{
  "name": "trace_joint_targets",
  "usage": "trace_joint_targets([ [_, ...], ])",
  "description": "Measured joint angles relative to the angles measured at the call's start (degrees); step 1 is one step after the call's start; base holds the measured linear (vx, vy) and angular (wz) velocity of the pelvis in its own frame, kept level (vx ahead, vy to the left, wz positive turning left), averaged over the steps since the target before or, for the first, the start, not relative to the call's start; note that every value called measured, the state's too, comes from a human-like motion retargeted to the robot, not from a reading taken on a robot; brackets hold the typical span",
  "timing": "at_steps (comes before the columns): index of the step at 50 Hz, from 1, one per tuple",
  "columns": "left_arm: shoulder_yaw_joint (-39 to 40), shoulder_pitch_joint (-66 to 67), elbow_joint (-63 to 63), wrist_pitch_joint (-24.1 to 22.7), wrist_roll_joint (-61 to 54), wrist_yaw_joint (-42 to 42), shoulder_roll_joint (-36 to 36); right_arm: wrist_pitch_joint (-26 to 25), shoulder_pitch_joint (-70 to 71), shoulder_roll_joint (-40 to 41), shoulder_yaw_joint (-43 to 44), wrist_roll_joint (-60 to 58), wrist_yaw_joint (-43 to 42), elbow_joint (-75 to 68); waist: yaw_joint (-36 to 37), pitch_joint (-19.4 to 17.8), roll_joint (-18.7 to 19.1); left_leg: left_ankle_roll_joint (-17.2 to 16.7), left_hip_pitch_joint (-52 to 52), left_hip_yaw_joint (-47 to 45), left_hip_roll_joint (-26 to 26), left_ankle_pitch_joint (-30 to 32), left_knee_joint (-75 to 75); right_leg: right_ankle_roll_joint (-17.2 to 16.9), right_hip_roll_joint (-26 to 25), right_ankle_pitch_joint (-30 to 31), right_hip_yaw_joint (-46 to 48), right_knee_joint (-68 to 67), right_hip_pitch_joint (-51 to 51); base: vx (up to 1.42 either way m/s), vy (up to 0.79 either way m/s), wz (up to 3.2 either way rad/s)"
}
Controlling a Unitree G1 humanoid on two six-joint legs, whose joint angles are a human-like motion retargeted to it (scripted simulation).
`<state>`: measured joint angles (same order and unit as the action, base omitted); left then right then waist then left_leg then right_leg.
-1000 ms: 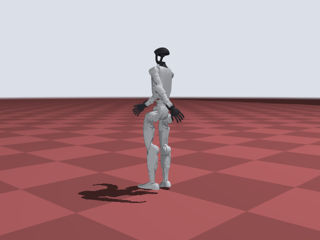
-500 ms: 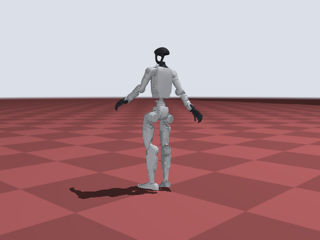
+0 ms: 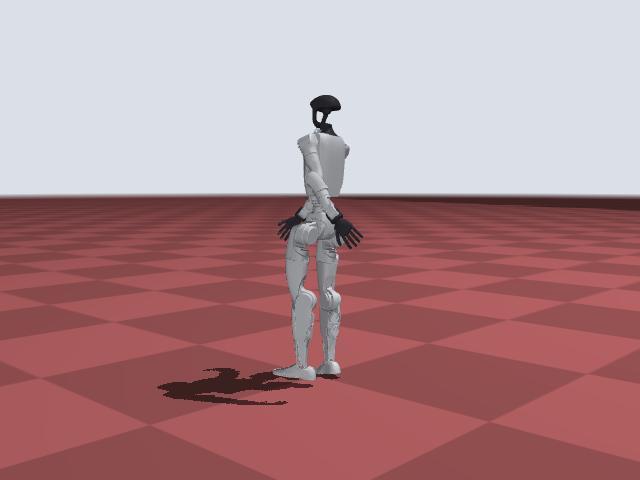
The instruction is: Upper body actions
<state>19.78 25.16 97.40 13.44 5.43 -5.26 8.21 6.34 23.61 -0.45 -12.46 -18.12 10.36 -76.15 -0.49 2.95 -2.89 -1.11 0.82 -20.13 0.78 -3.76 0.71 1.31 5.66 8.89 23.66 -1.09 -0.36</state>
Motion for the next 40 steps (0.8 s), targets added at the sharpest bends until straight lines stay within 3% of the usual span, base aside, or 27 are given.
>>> trace_joint_targets([
  [5, -0.8, 4.6, 0.0, 1.0, 2.5, 5.6, 0.8, 5.2, 3.5, 0.7, -0.2, 0.9, -1.0, 4.0, -1.0, 0.2, -0.5, -0.1, 0.4, 1.0, -0.3, 0.3, -0.1, -0.2, 0.3, -0.4, 0.5, 0.0, 0.5, 0.01, -0.03, 0.31],
  [10, -8.2, -3.5, 0.0, 3.3, 1.6, 9.2, 1.1, 6.1, -0.6, -0.9, 0.0, -3.7, -4.3, 1.0, -1.0, 0.6, -0.8, 0.1, 1.0, 2.0, -0.9, 0.5, -0.3, -0.3, 0.6, -0.6, 1.9, 0.3, 1.1, 0.03, 0.01, 0.27],
  [18, -20.4, -35.9, -4.0, -2.1, 1.7, 6.2, -2.1, -4.3, -18.5, -6.8, 9.4, -9.2, -8.8, -17.8, 0.7, 0.6, -1.0, 0.9, 1.6, 2.7, -2.0, 0.6, -0.3, -0.6, 1.4, -0.1, 5.4, 1.6, 2.5, 0.0, 0.03, 0.08],
  [22, -21.4, -47.2, -14.7, -4.9, 4.9, 2.4, -4.3, -10.5, -30.4, -10.0, 16.0, -7.8, -10.7, -21.2, 0.6, 0.5, -1.1, 1.3, 2.0, 3.5, -2.5, 0.2, -0.3, -0.8, 1.7, 0.2, 5.9, 2.0, 2.4, 0.03, 0.01, -0.17],
  [27, -21.6, -56.6, -26.4, -10.7, -1.5, 3.9, -5.4, -16.3, -42.6, -13.0, 25.0, -3.4, -15.9, -21.2, -0.5, 0.4, -0.5, 1.2, 2.4, 2.8, -2.3, -0.2, -0.5, -0.9, 1.5, 0.6, 5.4, 2.2, 1.7, 0.01, 0.01, -0.36],
  [33, -22.0, -56.7, -34.7, -14.0, -2.7, 6.9, -4.1, -16.4, -47.5, -14.0, 34.6, 12.4, -20.3, -21.2, -2.0, -0.3, 0.2, 0.8, 2.2, 2.5, -2.1, -0.2, -0.5, -0.9, 1.4, 0.7, 5.4, 2.4, 1.9, -0.01, 0.0, -0.08],
  [40, -23.5, -43.2, -27.5, -14.0, -1.5, 7.3, -4.9, -16.9, -40.9, -11.9, 27.3, 16.5, -23.6, -21.2, -0.7, 0.8, 0.4, 0.8, 2.4, 2.6, -2.3, -0.2, -0.3, -0.9, 1.4, 0.5, 5.6, 2.3, 1.5, 0.0, 0.0, 0.0],
])
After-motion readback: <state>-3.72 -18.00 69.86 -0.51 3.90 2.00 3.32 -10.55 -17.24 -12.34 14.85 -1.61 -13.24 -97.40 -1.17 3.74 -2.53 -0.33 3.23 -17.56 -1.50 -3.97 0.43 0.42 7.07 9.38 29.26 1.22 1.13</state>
